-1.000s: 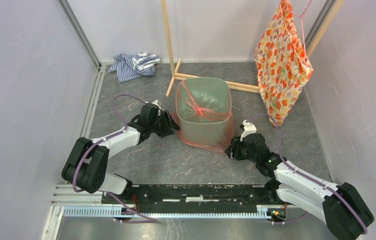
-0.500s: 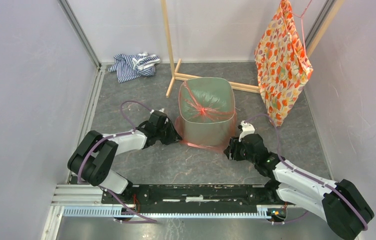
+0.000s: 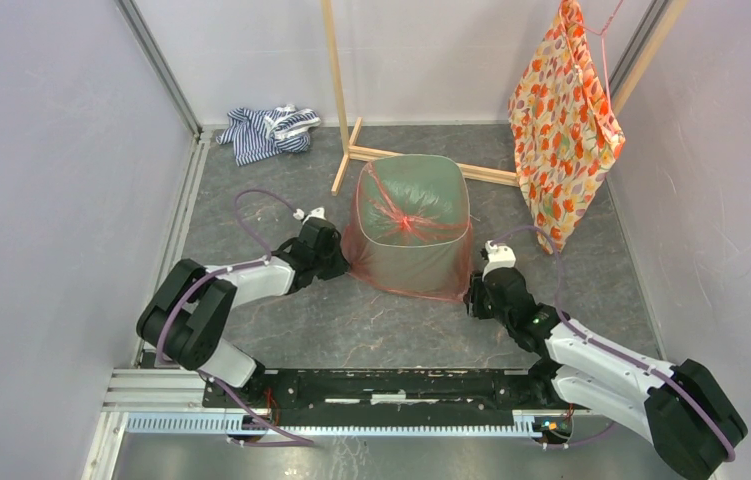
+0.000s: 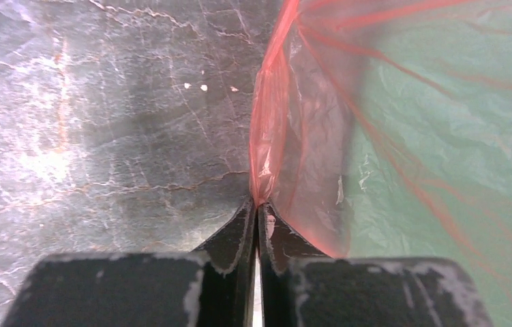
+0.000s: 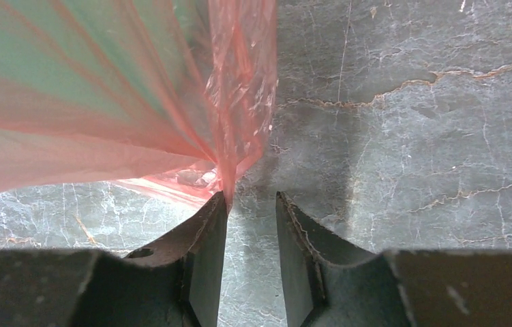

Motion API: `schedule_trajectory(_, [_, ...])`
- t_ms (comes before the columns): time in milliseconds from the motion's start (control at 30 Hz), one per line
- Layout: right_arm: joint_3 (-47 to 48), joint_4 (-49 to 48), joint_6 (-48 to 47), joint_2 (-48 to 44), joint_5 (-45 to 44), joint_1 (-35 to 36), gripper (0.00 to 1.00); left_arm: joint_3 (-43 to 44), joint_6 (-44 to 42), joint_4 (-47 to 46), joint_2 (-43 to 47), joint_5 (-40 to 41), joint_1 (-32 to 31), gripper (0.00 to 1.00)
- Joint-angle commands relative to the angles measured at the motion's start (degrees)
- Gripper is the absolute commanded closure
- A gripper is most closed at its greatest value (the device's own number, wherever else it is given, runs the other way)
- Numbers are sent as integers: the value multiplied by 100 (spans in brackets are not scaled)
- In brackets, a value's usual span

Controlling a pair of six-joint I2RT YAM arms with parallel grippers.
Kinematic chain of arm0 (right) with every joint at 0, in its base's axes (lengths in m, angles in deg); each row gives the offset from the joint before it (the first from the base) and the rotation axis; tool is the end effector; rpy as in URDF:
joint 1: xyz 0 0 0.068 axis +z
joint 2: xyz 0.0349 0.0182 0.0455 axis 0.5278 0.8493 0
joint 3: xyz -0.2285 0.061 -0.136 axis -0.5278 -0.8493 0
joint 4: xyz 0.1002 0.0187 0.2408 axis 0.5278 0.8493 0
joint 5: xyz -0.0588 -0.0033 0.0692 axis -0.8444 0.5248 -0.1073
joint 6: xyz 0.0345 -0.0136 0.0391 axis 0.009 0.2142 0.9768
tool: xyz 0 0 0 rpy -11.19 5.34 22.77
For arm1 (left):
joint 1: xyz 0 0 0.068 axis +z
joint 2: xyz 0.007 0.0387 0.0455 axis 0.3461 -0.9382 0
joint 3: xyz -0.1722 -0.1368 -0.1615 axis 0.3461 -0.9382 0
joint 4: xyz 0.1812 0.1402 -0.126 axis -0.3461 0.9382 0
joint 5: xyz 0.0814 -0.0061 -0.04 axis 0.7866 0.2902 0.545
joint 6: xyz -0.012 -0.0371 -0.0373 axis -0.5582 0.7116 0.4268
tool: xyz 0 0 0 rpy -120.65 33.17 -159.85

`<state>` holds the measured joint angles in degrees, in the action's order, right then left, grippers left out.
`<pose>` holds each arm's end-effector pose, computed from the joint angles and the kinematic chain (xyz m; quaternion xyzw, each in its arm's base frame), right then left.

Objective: Put the trash bags into the trash bin

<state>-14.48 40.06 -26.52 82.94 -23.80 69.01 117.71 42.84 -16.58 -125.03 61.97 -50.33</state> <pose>0.1387 0.0950 0.1439 -0.0160 0.9063 0.1375 0.3993 0.2449 -0.1399 0.1433 -0.1103 0.9259 -0.1970 0.3027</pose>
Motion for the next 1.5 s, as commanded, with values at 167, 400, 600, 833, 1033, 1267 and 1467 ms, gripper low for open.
schedule_trajectory(167, [232, 473, -36, -566, -246, 37, 41, -173, -287, 599, 762, 141, 32, 62])
schedule_trajectory(400, [1055, 1513, 50, -1156, -398, 30, 36, 57, -282, 1392, 1615, 168, 120, 59])
schedule_trajectory(600, [2435, 2214, -252, -1261, -323, 38, 36, 683, -487, 1634, 1736, -21, 459, 62])
schedule_trajectory(833, [4330, 2794, -941, -512, -153, 38, 35, 1629, -590, 1287, 1052, -230, 712, 65])
schedule_trajectory(1033, [5688, 2905, -1407, 658, 318, 54, 35, 2439, -675, 1017, -99, -530, 712, 69])
schedule_trajectory(1267, [6976, 3103, -1783, 1878, 518, 215, 34, 2250, -523, 818, -337, -653, 562, 72])
schedule_trajectory(1467, [7311, 3245, -2008, 2700, 547, 524, 34, 1686, -280, 536, -176, -596, 276, 75])
